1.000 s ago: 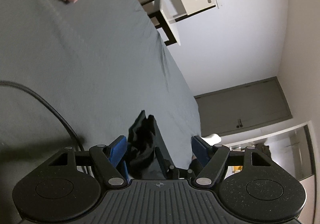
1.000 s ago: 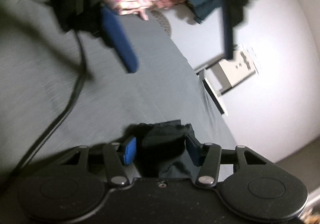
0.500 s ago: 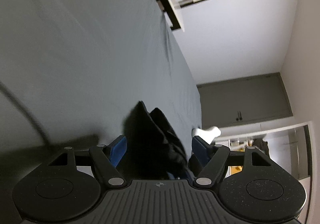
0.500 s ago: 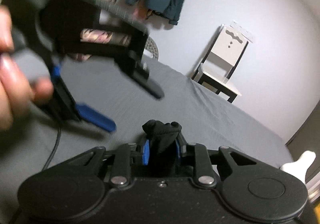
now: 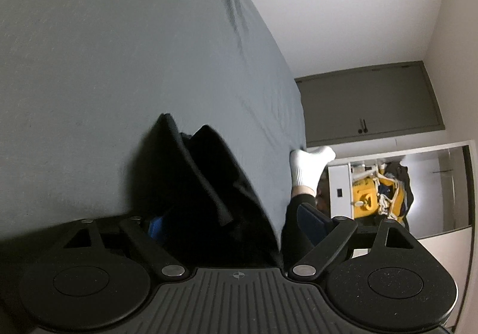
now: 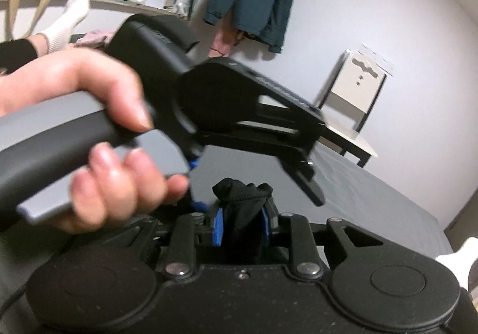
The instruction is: Fold clothes
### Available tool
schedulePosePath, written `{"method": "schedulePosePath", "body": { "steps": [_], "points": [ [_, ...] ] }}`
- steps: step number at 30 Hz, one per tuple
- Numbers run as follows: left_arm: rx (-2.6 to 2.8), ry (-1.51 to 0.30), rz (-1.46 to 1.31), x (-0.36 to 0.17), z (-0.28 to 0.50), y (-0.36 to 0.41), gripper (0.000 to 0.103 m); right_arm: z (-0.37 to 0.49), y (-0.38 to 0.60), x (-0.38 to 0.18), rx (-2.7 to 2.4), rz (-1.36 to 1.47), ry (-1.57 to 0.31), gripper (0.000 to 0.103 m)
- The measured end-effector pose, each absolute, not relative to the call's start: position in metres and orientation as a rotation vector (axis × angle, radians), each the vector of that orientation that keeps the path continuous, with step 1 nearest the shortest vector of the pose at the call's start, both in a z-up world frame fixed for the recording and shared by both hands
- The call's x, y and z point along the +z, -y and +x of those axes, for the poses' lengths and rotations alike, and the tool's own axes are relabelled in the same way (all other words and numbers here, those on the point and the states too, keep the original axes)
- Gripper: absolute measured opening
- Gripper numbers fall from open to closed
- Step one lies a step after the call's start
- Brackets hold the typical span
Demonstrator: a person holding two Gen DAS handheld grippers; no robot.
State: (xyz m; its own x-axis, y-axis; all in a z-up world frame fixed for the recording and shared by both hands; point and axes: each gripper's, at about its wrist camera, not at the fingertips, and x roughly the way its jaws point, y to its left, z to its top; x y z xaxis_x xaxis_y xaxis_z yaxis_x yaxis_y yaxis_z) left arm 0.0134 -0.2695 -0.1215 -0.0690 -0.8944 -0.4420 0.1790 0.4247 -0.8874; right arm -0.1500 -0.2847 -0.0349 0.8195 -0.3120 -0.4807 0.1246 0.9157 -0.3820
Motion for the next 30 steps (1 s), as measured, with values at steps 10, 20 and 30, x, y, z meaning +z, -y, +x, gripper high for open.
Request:
{"method": "schedulePosePath", "body": {
  "steps": [10,20,30],
  "points": [
    [-1.032,-1.386,-0.643,-0.128,0.016,0.284,0.045,-0.152,0.289,-0.039,-0.183,-0.335,-0.549,0.025],
    [-1.001,-1.326,-0.541,-0.127,0.012,0.297,0.009,-0.194,0.307,-0.018,-0.108,-0.226,-0.567,0.064],
    [-0.979,-1.136,-0.273,-0.090,0.006,0.305,0.008,-0.239,0.473,-0.021,-0.271,0.669,-0.690,0.063]
  ]
}}
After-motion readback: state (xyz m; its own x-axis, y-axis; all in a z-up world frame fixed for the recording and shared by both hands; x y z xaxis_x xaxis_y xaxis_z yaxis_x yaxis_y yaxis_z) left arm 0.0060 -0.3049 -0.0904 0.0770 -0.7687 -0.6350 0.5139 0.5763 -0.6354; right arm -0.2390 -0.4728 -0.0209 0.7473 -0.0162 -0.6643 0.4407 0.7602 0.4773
